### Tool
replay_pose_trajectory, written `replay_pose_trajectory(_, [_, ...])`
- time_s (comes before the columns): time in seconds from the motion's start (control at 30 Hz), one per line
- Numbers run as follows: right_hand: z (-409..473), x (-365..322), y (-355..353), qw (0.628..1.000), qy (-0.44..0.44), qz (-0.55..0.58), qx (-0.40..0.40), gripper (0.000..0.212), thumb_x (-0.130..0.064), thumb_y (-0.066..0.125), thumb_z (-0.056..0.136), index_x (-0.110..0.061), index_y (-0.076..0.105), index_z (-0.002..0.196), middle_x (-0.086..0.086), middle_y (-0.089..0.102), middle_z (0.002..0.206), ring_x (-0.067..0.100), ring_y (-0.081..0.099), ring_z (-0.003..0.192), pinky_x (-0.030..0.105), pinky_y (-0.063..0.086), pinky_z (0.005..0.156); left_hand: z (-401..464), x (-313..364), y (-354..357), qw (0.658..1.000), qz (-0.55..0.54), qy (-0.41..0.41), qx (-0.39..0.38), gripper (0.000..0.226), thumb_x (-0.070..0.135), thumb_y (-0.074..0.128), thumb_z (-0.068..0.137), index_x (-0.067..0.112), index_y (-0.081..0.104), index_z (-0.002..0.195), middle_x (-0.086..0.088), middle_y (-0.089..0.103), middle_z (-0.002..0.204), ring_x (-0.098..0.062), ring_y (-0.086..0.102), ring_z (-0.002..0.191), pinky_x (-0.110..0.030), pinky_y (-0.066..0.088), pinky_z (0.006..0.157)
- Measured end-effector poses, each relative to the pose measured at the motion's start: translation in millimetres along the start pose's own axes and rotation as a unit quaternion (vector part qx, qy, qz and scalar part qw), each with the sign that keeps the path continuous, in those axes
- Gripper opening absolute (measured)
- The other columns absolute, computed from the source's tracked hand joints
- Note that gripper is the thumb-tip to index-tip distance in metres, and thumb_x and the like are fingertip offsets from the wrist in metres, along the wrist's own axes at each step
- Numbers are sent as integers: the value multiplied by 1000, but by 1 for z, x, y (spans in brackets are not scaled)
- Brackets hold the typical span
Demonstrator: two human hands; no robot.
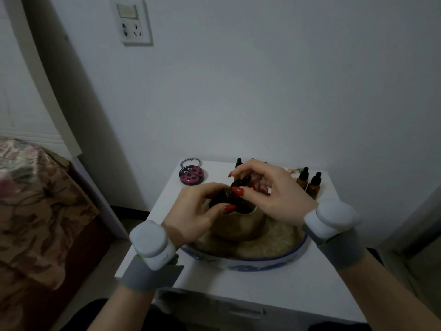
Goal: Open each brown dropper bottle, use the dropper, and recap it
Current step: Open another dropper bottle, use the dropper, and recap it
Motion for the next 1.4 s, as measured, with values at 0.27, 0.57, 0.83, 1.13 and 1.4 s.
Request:
replay_pose_trajectory(0.27, [3, 8, 0, 998, 21, -49, 15, 8, -24, 69, 86, -19, 69, 91, -9, 66, 82, -2, 56, 70, 10, 44, 63, -2, -3, -1, 999, 37, 0, 9, 27, 22, 72, 83, 26, 69, 110, 11, 70, 99, 0, 62, 95, -11, 47, 85])
replay_pose_trajectory(0.57, [2, 4, -3, 1000, 12, 26, 9, 26, -16, 75, 81, -19, 67, 105, -4, 69, 98, 14, 64, 96, 29, 55, 82, -2, -3, -4, 999, 46, -1, 16, 25, 20, 70, 85, 25, 69, 109, 23, 63, 91, 13, 56, 92, 0, 39, 80])
replay_pose_trajectory(0.83, [2, 14, -2, 997, 54, -16, 49, 17, -30, 69, 84, -16, 73, 93, -7, 70, 86, 4, 65, 80, 25, 56, 77, -2, 0, -3, 999, 49, 2, 18, 27, 22, 72, 83, 23, 69, 111, 13, 67, 96, 2, 59, 92, -2, 42, 82])
replay_pose_trajectory(1.13, [2, 10, -1, 996, 29, 86, 24, 28, -5, 70, 84, -15, 67, 110, -1, 70, 103, 11, 66, 101, 28, 54, 90, -2, 0, -7, 999, 22, -4, 40, 25, 21, 74, 82, 21, 71, 107, 19, 65, 90, 5, 60, 90, -5, 44, 81])
replay_pose_trajectory(1.4, [0, 30, -4, 968, 101, 185, 137, 14, -13, 75, 79, -10, 71, 92, 6, 74, 87, 15, 71, 80, 23, 58, 75, -2, -1, -8, 998, -16, -3, 53, 25, 24, 74, 81, 28, 69, 105, 30, 63, 89, 8, 61, 94, -7, 47, 83])
Point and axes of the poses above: each hand's wrist, its own z-axis towards the middle knuckle, its own y-axis out of the palm, x = y × z, the point moved 9 cm from there along z, towards the middle knuckle
